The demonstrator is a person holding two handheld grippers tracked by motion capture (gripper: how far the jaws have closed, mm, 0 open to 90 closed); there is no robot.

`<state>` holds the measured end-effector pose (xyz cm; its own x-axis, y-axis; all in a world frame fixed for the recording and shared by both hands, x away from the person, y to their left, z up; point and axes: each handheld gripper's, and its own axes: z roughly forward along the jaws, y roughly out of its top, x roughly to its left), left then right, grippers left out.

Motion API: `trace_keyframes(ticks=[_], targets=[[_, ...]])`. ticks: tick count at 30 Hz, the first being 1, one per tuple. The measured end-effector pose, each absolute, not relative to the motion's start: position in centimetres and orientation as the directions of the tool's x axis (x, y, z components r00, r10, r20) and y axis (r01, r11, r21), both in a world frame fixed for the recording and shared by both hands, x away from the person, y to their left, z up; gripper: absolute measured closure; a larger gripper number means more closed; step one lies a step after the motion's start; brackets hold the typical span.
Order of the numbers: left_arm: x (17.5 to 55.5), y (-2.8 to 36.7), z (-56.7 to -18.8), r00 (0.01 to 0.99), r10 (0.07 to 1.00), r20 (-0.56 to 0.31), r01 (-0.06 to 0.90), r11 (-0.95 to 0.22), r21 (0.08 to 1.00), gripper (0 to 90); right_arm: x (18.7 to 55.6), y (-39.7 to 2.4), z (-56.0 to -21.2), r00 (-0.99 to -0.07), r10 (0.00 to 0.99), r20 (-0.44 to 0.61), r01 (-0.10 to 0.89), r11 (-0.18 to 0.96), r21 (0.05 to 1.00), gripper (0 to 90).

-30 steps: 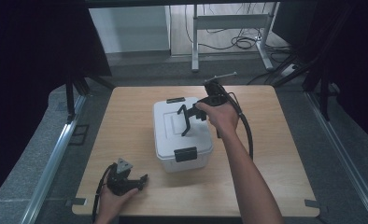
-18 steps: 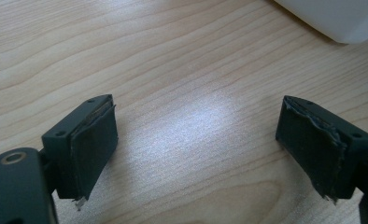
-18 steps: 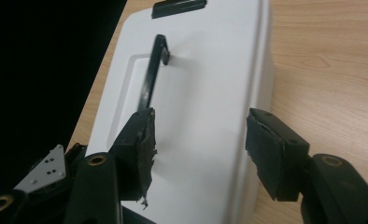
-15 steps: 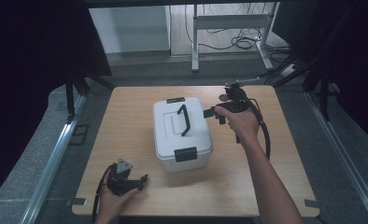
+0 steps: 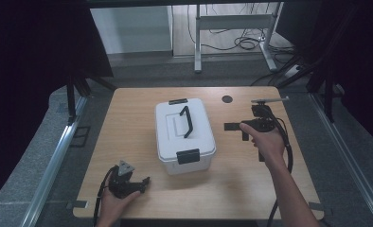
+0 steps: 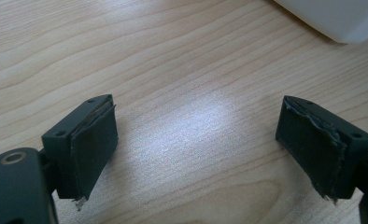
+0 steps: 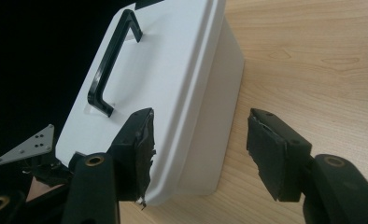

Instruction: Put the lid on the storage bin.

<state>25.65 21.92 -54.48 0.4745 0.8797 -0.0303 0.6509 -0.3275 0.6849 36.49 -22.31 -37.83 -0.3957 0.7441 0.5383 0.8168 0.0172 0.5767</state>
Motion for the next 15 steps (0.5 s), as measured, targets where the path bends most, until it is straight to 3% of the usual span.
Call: trace_keyframes(ticks=[15], targets=[[25.6,21.9,-54.5,0.474,0.88,-0.032,0.653,-0.327,0.683,12.6,32.4,-26.8,-43.4,-0.395,0.742,0.541,0.816,0.013,0.578,42.3]])
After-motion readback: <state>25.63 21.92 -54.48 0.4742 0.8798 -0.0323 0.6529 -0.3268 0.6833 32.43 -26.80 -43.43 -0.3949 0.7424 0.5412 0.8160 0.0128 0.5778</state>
